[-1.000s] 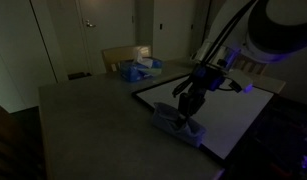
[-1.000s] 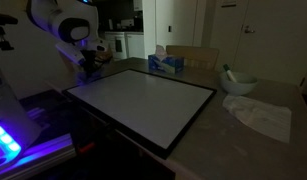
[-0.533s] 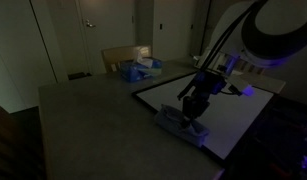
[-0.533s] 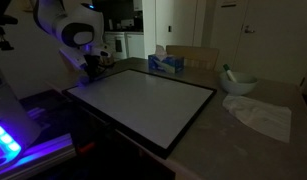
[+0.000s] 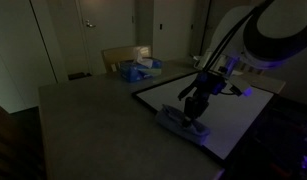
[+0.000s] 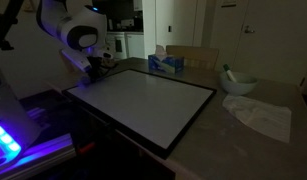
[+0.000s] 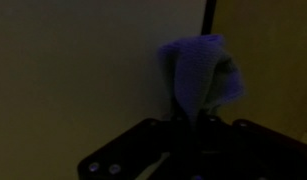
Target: Wipe the whiteboard with the blue cloth
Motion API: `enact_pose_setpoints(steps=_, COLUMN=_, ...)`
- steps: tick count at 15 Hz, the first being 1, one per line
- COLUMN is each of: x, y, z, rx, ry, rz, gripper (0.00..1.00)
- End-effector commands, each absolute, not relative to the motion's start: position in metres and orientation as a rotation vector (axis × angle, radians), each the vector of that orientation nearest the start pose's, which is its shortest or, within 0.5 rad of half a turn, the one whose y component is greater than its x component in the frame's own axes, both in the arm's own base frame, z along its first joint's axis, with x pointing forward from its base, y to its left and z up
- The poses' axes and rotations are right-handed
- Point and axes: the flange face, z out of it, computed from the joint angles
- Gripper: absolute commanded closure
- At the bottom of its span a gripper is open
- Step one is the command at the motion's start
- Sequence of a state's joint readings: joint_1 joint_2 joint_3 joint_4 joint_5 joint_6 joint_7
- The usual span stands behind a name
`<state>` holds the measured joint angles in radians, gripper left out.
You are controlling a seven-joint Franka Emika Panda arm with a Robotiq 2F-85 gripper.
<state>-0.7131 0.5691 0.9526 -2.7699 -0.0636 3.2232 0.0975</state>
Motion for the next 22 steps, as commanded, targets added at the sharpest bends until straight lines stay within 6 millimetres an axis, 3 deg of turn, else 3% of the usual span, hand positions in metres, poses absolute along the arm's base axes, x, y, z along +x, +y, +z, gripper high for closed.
enact_pose_setpoints(steps=1, x=0.341, y=0.134, z=0.127, rx=-2.7, ry=-0.205, rz=0.017, gripper=0.97)
enact_pose_setpoints(steps=11, x=0.344, y=0.118, z=0.128, rx=-2.724, ry=-0.167, rz=0.225, gripper=0.97)
enact_pose_setpoints(steps=16, x=0.331, y=0.108, z=0.125, rx=-2.738, ry=-0.082, rz=0.351, gripper=0.97)
enact_pose_setpoints(steps=22, x=0.318, y=0.103, z=0.126, rx=-2.781, ry=0.019, rz=0.353, gripper=0.97)
